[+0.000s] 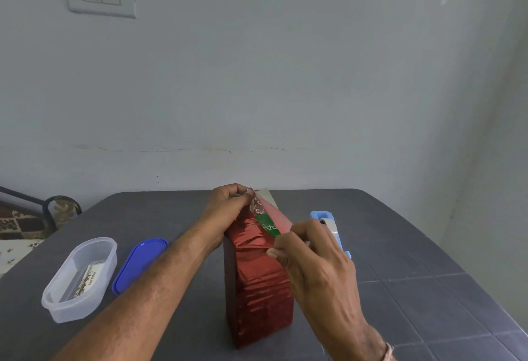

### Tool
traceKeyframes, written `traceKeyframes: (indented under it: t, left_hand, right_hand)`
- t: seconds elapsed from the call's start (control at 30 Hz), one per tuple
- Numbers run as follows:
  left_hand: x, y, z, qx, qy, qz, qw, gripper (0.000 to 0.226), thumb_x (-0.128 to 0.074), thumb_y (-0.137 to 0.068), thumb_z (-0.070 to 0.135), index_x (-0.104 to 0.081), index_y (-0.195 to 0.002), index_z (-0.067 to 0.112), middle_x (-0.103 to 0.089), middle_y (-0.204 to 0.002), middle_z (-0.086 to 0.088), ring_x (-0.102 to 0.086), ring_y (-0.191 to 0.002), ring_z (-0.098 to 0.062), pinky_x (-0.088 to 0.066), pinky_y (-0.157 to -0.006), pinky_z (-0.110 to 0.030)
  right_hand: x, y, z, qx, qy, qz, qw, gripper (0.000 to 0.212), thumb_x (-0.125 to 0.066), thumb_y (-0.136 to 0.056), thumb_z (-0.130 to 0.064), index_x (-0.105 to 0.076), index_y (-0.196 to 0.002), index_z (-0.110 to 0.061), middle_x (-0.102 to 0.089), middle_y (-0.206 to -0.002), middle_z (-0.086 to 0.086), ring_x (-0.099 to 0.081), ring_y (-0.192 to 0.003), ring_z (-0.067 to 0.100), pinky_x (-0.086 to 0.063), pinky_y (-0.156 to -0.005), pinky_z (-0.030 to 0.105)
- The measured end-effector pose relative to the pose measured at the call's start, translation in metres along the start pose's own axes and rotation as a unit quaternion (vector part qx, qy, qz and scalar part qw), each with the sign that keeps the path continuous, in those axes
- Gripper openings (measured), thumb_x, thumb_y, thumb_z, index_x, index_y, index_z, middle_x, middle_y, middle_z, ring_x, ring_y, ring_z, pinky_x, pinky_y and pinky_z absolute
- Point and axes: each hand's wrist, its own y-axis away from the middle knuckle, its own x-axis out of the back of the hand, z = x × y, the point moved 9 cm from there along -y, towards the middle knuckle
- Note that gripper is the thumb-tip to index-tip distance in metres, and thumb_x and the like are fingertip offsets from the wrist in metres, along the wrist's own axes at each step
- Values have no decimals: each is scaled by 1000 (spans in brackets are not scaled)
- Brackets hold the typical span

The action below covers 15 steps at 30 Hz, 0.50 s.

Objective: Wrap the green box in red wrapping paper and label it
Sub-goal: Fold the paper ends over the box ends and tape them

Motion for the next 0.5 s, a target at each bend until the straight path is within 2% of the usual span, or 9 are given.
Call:
traceKeyframes:
  t: [0.13,0.23,0.37,0.5]
  left_hand:
    - [-3,1,-2,9,1,-16,1000,11,-65,-98,8,-74,-94,3,-69,-71,-3,-62,-53,-3,-49,-52,-14]
    - [-2,0,-3,18,1,-22,1000,10,-66,-97,8,-75,-96,4,-71,-74,-3,-64,-59,-6,-51,-55,-15]
    - [-3,1,-7,45,5,-34,998,10,-69,-96,11,-76,-98,5,-73,-79,-4,-65,-63,-8,-52,-57,-18]
    - [-5,4,-8,63,26,-44,997,10,-67,-97,8,-76,-101,5,-74,-75,-2,-67,-57,-4,-52,-53,-16]
  right_hand:
    - [2,12,-2,11,-4,21,1000,20,-67,-97,-28,-70,-80,-17,-60,-93,-7,-53,-74,10,-42,-61,19]
    - [0,19,-6,44,2,16,999,26,-61,-103,-25,-70,-80,-15,-61,-93,-6,-57,-75,13,-47,-63,25]
    - [-4,27,-6,70,29,5,997,13,-75,-93,-12,-68,-82,-15,-66,-102,-3,-61,-84,15,-49,-70,29]
    - [-6,32,-9,92,50,7,994,12,-74,-95,-16,-70,-83,-16,-69,-106,-2,-66,-95,18,-49,-81,29]
